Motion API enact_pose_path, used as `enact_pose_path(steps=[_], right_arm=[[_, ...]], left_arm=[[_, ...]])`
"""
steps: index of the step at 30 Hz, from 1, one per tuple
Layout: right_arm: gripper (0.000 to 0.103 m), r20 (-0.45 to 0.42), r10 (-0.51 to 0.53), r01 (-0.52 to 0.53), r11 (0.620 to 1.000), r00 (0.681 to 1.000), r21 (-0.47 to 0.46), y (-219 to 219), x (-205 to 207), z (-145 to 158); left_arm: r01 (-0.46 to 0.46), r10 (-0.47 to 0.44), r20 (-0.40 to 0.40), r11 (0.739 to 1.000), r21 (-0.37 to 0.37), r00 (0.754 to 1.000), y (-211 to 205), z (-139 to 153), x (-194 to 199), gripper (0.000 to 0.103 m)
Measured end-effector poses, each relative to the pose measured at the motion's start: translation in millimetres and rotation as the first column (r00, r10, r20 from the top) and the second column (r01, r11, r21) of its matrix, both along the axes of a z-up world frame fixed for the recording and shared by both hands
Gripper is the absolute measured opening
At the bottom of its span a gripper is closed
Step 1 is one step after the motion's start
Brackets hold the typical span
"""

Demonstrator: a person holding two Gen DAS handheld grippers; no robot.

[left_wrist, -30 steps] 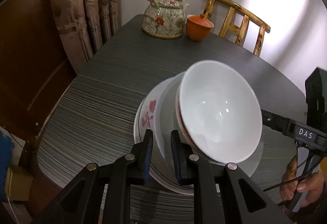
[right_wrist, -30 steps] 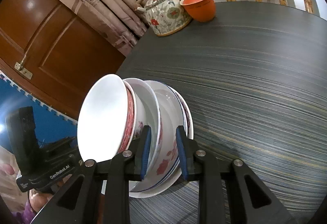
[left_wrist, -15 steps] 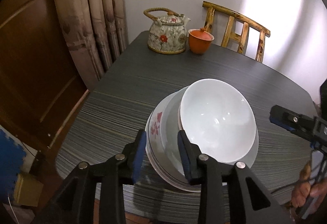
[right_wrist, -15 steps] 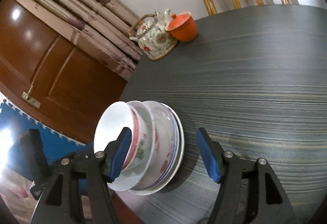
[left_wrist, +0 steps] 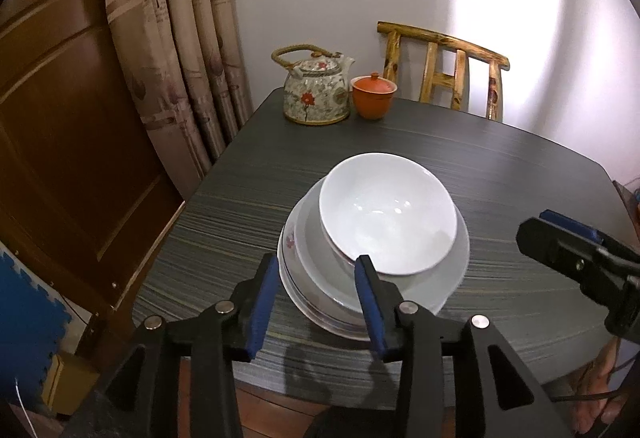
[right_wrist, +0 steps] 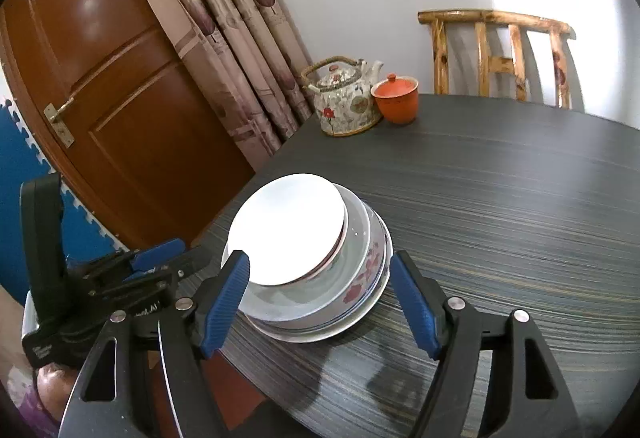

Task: Organize plates and bowls

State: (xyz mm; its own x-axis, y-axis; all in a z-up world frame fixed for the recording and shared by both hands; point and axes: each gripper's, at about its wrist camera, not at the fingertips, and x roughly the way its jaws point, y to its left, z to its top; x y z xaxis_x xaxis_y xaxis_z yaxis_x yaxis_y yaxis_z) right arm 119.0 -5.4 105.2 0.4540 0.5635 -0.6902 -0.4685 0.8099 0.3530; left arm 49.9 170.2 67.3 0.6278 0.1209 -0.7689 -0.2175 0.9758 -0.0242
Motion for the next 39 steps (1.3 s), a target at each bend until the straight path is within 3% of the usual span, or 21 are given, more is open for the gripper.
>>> enact_pose_path(steps=[6,8,14,19,39], right_arm=[[0.071,0.024,-0.04,0.04,0.999,0.999,0.009,-6,-18,11],[0.079,0.053,-0.063,0.063,0.998,0.997,0.003,-8,-26,16],[0.084,0.138,-0.092,0.093,0.996,0.986,-0.005,-10,-47,30],[0.086,0.156,-0.096,0.099,0.995,0.983,-0.009,-10,-54,35],[0.092,0.166,-0.13,0.132,0.991,0.977,0.0,-15,-64,34]], left_arm=[[0.015,-0.018,0.065,0.999,0.05,0.998,-12,13,-14,0.046],[0.018,-0.025,0.106,0.997,0.074,0.994,-16,19,-18,0.046],[0.036,-0.054,0.162,0.993,0.113,0.985,-24,33,-26,0.057],[0.049,-0.074,0.218,0.992,0.12,0.973,-29,42,-32,0.065],[0.127,-0.138,0.179,0.989,0.072,0.974,-35,32,-27,0.069]])
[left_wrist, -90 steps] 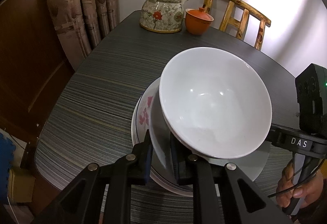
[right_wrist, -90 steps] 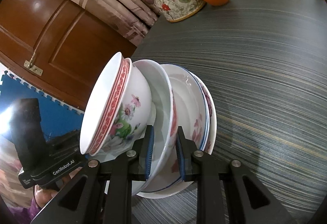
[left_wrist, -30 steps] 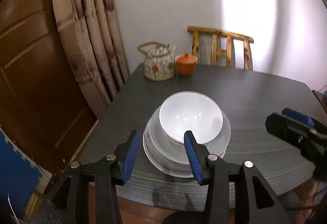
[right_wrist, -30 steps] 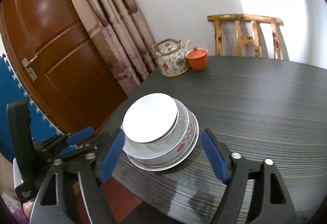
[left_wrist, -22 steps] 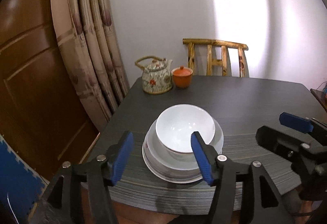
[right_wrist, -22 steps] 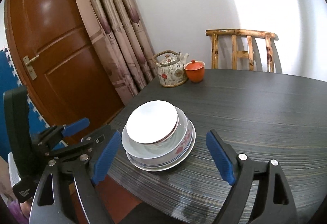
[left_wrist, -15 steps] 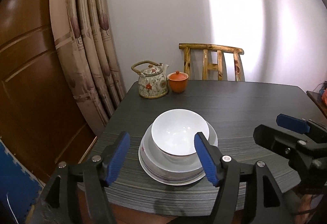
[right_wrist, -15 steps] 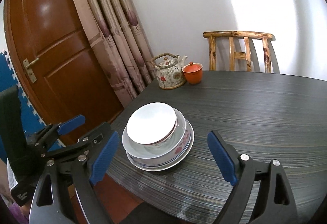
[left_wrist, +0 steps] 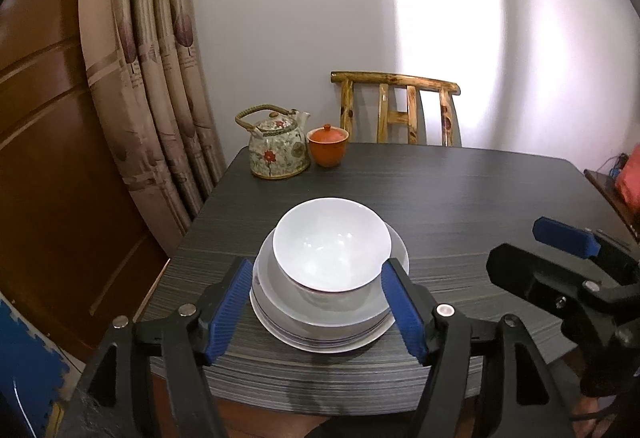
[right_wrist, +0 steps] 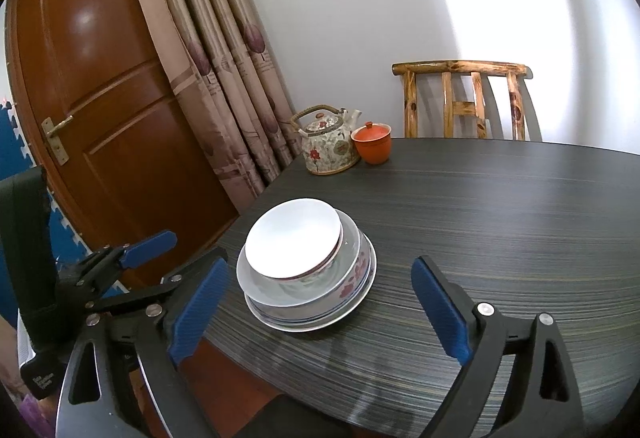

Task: Organize plates and bowls

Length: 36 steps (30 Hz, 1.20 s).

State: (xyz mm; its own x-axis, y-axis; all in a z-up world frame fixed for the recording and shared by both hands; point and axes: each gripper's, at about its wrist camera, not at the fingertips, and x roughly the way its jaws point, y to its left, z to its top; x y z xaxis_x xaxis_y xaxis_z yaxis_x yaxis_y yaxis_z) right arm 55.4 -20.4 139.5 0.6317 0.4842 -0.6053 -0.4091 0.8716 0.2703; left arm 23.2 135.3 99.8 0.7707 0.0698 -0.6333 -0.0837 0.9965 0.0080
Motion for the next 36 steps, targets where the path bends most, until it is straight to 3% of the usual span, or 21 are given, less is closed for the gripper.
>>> enact_pose_path(steps=[13,36], right_arm=[[0.094,-0.017,-0.018,0.019,1.0,1.0,0.005,-5,1,-6],[0.098,-0.033,-0.034,0.034,0.999,0.999,0.006,-8,1,-8]], left_arm=[[-0.02,0.02,-0.024,1.0,0.004,1.0,0,-8,4,0.079],[-0.028,0.028,-0.053,1.0,0.003,0.998,1,-15,6,0.08]])
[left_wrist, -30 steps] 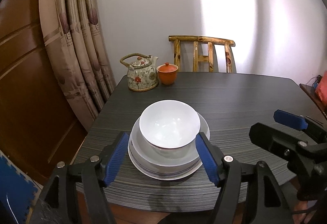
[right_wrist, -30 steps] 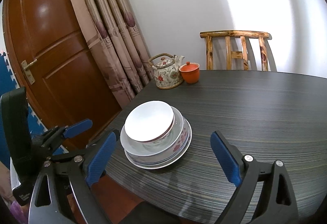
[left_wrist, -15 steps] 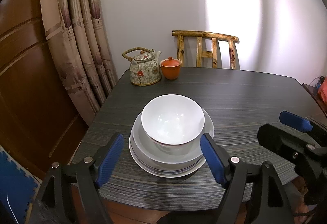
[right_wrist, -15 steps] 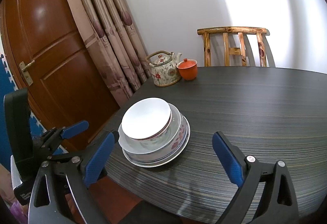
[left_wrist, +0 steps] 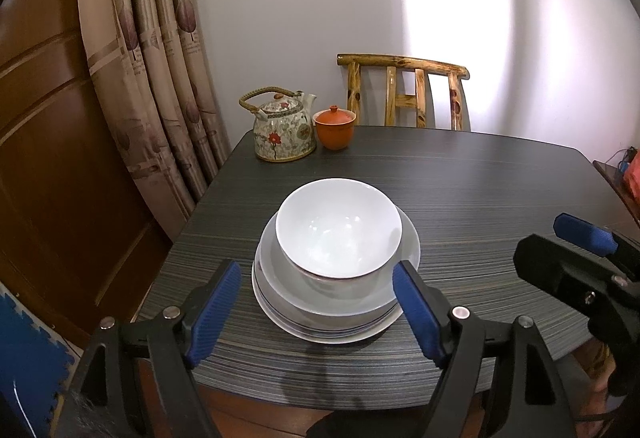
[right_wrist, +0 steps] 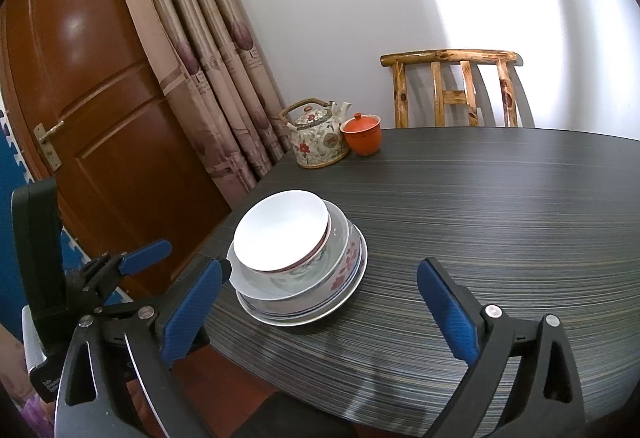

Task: Organize plates and bowls

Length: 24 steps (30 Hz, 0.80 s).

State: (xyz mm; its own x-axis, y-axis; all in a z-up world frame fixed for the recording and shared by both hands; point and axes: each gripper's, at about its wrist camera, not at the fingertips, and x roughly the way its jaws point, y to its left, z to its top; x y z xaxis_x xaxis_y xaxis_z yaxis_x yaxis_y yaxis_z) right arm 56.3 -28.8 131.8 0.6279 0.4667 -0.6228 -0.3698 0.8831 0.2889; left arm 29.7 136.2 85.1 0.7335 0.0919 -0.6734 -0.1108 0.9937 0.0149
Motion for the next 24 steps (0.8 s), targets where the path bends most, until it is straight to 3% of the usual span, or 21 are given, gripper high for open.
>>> enact_pose_path(steps=[24], right_arm=[[0.099,-0.021,-0.001,0.001,1.0,1.0,0.001,-3.4,3.3,-3.2]], left_arm=[[0.004,-0.004,-0.014,1.0,0.002,1.0,4.1,-4.6,2.3,0.08]])
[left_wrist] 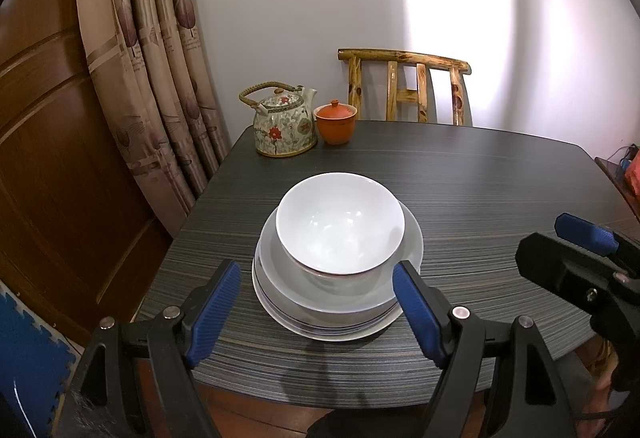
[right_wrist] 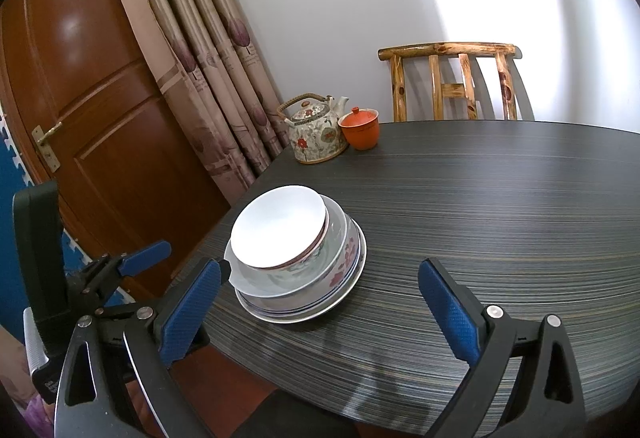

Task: Organize plates and bowls

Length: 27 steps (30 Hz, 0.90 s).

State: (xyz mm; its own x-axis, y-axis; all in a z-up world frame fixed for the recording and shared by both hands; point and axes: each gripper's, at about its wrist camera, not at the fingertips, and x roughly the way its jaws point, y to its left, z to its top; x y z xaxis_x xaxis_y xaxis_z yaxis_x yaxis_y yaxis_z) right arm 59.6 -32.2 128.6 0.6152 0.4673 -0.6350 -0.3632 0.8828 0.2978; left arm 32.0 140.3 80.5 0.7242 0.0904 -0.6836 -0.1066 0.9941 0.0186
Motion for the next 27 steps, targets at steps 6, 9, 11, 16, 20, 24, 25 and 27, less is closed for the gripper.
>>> enact_pose_path(steps=[6,9,11,16,20,24,25,27], right_arm=[[0.099,-0.005,0.001,-0.001,1.0,1.0,0.003,-0.1,0.6,-0.3],[0.099,-0.006,0.002,-0.002,1.0,1.0,-0.002,0.2,0.6,-0.7],[0.099,-0.009,0.002,-0.002,1.0,1.0,0.001,0.8,-0.2,-2.4],[0.099,-0.017,0.002,-0.002,1.0,1.0,0.002,1.6,-1.1,-4.7],[0.099,-0.017,0.002,-0.002,1.0,1.0,0.003,1.6,-0.7,-5.4],[0.099,-0.02,0.001,-0.001,1.0,1.0,0.004,2.3,-0.6,-7.6],[0.099,-0.021,0.0,0.0,1.0,1.0,0.004,2.7,-1.2,-8.1],[0.099,-0.023,0.0,0.0,1.0,1.0,0.003,2.4,-1.1,-8.2]], left_arm=[[0.001,-0.001,-0.004,1.0,0.002,1.0,0.9,-1.7,2.2,0.08],[0.002,-0.002,-0.006,1.0,0.004,1.0,0.9,-2.3,2.5,0.08],[0.003,-0.003,-0.007,1.0,0.005,1.0,0.9,-2.5,2.3,0.08],[0.003,-0.003,-0.008,1.0,0.005,1.0,1.0,-2.4,2.5,0.08],[0.006,-0.006,-0.012,1.0,0.007,1.0,2.6,-3.4,3.7,0.08],[0.008,-0.008,-0.014,1.0,0.006,1.0,3.7,-3.9,3.6,0.08],[0.008,-0.008,-0.014,1.0,0.007,1.0,3.8,-3.8,3.7,0.08],[0.009,-0.009,-0.014,1.0,0.004,1.0,4.6,-4.1,3.4,0.08]])
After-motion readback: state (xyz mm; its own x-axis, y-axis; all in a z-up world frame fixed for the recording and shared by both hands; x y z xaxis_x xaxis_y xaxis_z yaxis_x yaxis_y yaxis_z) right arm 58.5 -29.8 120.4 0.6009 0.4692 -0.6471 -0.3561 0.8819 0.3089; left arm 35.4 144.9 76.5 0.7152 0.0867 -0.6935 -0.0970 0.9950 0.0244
